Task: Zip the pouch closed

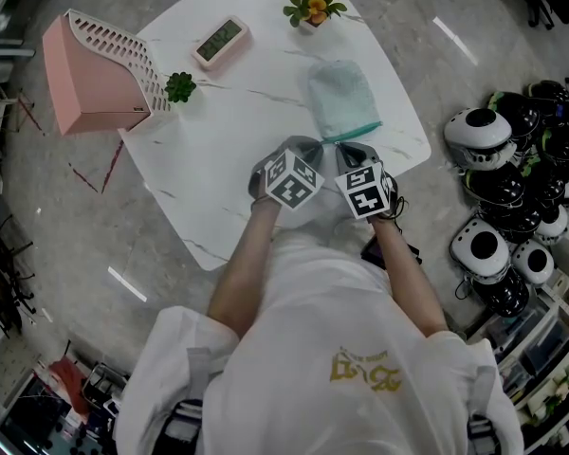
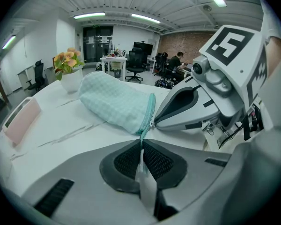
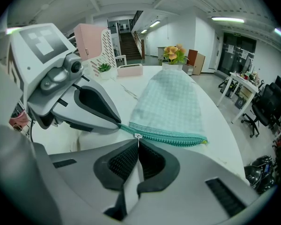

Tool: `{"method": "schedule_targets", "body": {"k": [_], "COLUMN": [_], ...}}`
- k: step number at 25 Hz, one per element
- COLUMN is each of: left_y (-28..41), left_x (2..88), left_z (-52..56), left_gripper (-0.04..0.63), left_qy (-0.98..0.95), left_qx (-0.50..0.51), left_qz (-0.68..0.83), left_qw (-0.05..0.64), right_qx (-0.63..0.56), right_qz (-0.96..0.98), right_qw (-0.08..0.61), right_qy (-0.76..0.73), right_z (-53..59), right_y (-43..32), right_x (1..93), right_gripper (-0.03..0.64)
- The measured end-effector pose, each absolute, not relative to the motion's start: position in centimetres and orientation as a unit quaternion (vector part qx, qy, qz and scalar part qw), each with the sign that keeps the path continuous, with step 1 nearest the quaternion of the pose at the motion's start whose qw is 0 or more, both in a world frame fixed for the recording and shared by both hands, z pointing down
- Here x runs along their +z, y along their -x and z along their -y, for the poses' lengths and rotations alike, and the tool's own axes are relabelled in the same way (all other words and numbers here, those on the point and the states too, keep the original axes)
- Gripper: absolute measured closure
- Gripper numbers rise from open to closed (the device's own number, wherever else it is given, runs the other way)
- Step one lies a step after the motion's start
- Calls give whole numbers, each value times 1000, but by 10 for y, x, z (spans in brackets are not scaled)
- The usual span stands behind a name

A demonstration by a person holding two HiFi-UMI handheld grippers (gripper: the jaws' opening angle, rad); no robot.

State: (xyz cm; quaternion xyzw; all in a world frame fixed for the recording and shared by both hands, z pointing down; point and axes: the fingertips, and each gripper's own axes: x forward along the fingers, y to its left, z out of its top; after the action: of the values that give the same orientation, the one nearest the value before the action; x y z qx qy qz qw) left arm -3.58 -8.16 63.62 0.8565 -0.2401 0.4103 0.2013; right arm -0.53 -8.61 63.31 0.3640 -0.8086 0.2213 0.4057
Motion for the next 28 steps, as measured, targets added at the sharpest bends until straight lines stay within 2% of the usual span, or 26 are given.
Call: {"method": "schedule_targets", "body": {"k": [28], "left_y": [67], "left_x": [635], "left_z": [84], "left_gripper": [560], "left_qy": [-841], "left_qx": [401], "left_qz": [276], "left_qw": [234], "right_qx": [244], "right_qz": [795], "right_qw": [402], "right_qy": [-384], "right_z": [94], "right_y": [-16], "right_x": [631], "right_gripper": [600]}}
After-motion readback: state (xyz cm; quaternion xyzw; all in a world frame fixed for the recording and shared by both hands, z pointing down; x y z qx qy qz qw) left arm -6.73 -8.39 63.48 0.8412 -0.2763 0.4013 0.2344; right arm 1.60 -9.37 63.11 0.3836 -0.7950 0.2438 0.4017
